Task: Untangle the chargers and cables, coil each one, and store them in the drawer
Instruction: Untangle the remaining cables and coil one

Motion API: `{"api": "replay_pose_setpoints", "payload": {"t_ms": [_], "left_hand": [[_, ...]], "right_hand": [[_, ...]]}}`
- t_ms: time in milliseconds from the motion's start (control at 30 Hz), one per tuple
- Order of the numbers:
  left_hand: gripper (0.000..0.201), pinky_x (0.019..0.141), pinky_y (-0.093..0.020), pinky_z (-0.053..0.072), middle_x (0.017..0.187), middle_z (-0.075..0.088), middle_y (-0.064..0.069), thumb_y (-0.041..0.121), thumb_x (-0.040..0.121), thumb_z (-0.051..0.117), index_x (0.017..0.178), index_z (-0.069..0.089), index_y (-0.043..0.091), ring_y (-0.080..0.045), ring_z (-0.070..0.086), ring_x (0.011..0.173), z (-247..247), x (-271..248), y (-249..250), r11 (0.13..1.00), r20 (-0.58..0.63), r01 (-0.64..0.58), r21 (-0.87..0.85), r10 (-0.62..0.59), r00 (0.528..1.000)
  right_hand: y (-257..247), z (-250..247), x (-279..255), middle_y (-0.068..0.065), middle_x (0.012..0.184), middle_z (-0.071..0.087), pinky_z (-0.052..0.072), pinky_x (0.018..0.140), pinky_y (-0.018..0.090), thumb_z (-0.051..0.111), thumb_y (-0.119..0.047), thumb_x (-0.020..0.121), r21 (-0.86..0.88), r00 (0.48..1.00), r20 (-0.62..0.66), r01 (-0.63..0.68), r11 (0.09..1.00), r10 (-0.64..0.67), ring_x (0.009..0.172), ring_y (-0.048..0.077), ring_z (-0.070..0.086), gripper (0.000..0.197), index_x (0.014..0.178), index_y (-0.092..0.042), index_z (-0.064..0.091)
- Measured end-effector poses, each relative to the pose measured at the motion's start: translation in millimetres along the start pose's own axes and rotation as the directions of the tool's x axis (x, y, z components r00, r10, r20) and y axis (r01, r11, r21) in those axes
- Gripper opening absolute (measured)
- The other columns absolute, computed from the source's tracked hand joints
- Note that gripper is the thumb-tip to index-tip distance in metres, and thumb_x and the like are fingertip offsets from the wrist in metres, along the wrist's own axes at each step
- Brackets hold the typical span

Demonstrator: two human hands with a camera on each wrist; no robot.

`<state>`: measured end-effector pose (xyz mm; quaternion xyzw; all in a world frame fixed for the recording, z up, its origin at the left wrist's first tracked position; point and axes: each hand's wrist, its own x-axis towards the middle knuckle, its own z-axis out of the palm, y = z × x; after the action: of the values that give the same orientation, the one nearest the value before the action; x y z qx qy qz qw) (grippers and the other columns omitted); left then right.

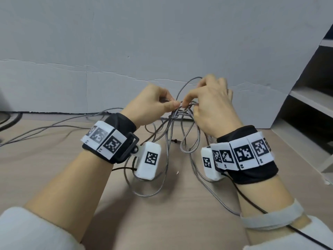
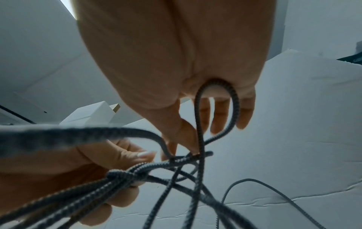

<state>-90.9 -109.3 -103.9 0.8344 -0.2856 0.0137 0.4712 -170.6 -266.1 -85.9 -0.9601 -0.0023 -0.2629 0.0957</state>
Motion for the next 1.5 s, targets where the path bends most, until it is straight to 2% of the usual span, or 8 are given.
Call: {"api": "replay_pose_setpoints", "payload": {"t_ms": [100,367,533,733,900,1167,1400,1500], "left_hand": [[0.022,0.077,-0.035,0.061,0.08,0.064,0.002,0.028,0.097,0.065,0.09,0.064,0.007,-0.013,0.063,0.076,2.8,-1.4,-0.9,1.0,0.083,0.01,-0.024,-0.008,0.997],[0.018,0.07,-0.048,0.063,0.077,0.07,-0.023,0.01,0.096,0.067,0.085,0.058,-0.002,-0.031,0.074,0.067,4.4,-8.4,2.7,0.973,0.047,0.088,-0.214,-0.08,0.996],[0.015,0.072,-0.058,0.061,0.076,0.07,-0.028,0.002,0.093,0.068,0.089,0.056,-0.004,-0.043,0.073,0.073,12.6,-7.5,2.4,0.907,-0.066,0.091,-0.41,-0.129,0.989],[0.01,0.064,-0.032,0.063,0.074,0.071,-0.015,-0.001,0.088,0.072,0.093,0.064,-0.005,-0.023,0.073,0.064,6.6,-10.0,6.5,0.885,-0.004,0.11,-0.452,-0.125,0.992],[0.009,0.067,-0.03,0.062,0.077,0.071,-0.014,-0.006,0.086,0.073,0.089,0.069,0.002,-0.022,0.071,0.066,5.2,-9.6,6.4,0.903,0.019,0.138,-0.406,-0.142,0.99],[0.015,0.07,-0.032,0.062,0.083,0.07,-0.021,-0.008,0.087,0.07,0.098,0.07,0.002,-0.029,0.071,0.073,1.8,-12.5,11.2,0.902,0.085,0.136,-0.409,-0.111,0.99],[0.021,0.071,-0.031,0.062,0.082,0.07,-0.02,-0.015,0.084,0.064,0.096,0.071,0.002,-0.032,0.072,0.073,7.6,-13.5,13.9,0.927,0.055,0.085,-0.365,-0.069,0.996],[0.02,0.068,-0.031,0.062,0.082,0.07,-0.017,-0.012,0.084,0.069,0.095,0.069,0.003,-0.027,0.071,0.07,4.1,-11.9,14.9,0.892,0.039,0.114,-0.437,-0.108,0.993]], "right_hand": [[-1.3,5.3,-1.1,-0.002,0.102,0.043,0.02,0.085,0.036,0.059,-0.008,0.09,-0.091,0.997,-0.046,-0.066,0.994,0.062,0.114,0.028,0.039,0.029,0.091,-0.032,0.074],[-10.9,1.3,-5.8,0.005,0.089,0.066,0.053,0.079,0.039,0.059,-0.042,0.083,0.03,0.983,0.133,-0.135,0.99,0.13,0.093,0.031,0.059,0.025,0.084,-0.019,0.069],[-10.5,10.7,-5.5,0.001,0.103,0.059,0.04,0.075,0.035,0.069,-0.031,0.09,0.048,0.996,0.06,-0.062,0.997,0.059,0.102,0.028,0.055,0.016,0.098,-0.025,0.057],[-8.9,7.2,-4.0,-0.003,0.097,0.064,0.045,0.09,0.035,0.063,-0.021,0.085,0.129,0.991,0.097,-0.099,0.987,0.087,0.108,0.026,0.053,0.006,0.084,-0.024,0.067],[-4.4,5.4,-1.8,-0.007,0.075,0.066,0.05,0.091,0.045,0.073,-0.055,0.072,0.234,0.97,0.165,-0.214,0.948,0.178,0.095,0.026,0.062,0.035,0.068,-0.02,0.067],[2.9,4.2,0.2,-0.009,0.073,0.064,0.05,0.094,0.051,0.081,-0.039,0.076,0.287,0.957,0.214,-0.252,0.924,0.194,0.094,0.024,0.064,0.023,0.068,-0.021,0.068],[7.2,0.9,0.1,0.001,0.066,0.065,0.049,0.067,0.033,0.08,-0.031,0.082,0.427,0.933,0.285,-0.329,0.842,0.22,0.069,0.016,0.059,0.023,0.069,-0.012,0.073],[7.0,-3.6,-0.2,0.001,0.058,0.045,0.031,0.055,0.029,0.079,-0.032,0.077,0.509,0.919,0.314,-0.375,0.775,0.238,0.056,0.017,0.037,0.034,0.071,-0.001,0.068]]}}
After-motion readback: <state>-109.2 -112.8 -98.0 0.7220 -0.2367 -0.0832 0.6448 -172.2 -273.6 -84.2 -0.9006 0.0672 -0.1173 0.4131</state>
